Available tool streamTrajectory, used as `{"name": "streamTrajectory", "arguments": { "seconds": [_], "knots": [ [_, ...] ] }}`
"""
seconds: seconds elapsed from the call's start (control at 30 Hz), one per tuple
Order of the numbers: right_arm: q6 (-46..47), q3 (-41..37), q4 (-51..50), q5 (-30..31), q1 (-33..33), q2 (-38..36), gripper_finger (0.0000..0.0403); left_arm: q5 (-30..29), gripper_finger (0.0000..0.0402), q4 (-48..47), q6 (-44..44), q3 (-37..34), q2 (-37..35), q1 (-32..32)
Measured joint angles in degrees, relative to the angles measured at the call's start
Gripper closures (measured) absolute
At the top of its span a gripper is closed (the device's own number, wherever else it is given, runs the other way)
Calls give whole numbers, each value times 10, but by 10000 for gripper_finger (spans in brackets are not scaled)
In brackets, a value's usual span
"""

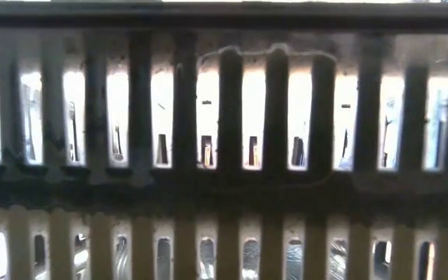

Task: Stack baskets on shelf by color
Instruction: Put the top left red bin on the shelf

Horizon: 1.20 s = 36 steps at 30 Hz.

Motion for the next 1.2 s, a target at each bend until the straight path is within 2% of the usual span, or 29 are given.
{"name": "streamTrajectory", "arguments": {
  "seconds": [0.6,1.0,1.2],
  "knots": [
    [0,0,0,0,0,0,316,7,240,48,21,60,178,-19],
    [0,0,0,0,0,-1,316,8,241,43,21,70,242,-19],
    [0,0,0,0,0,-1,316,-6,241,42,20,70,251,-18]
  ]
}}
